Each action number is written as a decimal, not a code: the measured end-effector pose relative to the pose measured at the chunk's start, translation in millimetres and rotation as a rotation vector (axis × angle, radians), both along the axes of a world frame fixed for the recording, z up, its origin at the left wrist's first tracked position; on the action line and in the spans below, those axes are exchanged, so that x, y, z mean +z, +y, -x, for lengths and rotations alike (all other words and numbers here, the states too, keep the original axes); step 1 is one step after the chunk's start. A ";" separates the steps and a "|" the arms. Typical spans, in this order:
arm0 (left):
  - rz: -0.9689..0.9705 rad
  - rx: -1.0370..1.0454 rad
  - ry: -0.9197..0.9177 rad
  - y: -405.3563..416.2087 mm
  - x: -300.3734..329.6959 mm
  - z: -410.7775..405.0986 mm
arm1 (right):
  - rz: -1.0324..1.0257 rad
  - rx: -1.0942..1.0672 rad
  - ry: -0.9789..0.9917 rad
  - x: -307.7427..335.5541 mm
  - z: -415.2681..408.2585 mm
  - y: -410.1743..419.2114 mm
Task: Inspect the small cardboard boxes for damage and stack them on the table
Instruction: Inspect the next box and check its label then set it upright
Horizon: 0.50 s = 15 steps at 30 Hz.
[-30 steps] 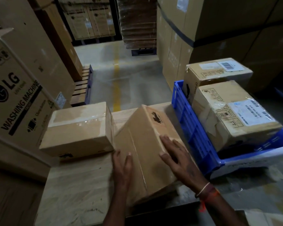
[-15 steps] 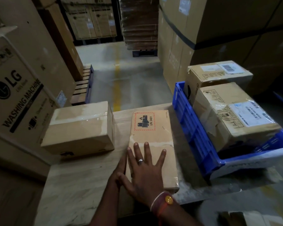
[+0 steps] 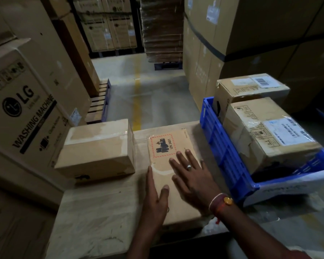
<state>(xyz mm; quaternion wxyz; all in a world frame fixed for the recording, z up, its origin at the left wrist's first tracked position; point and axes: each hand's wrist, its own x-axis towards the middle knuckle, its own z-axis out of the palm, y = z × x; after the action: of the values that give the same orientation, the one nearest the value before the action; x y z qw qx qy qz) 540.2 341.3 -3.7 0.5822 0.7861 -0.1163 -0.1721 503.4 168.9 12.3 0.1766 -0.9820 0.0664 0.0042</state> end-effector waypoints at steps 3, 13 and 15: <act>-0.242 -0.048 -0.271 -10.0 1.4 -20.0 | 0.019 0.003 0.041 4.2 -9.3 -17.8; -0.708 -0.115 -0.525 -59.0 8.8 -67.1 | 0.000 -0.158 0.021 -10.2 -27.7 -16.5; -0.686 -0.099 -0.537 -58.3 6.8 -69.1 | -0.023 -0.167 -0.002 -13.5 -27.8 -16.7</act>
<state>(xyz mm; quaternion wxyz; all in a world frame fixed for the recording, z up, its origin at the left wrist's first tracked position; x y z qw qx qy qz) 609.3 283.0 3.1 0.2277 0.9442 -0.2372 -0.0178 531.2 152.2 -1.3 0.1876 -0.9710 0.1476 -0.0110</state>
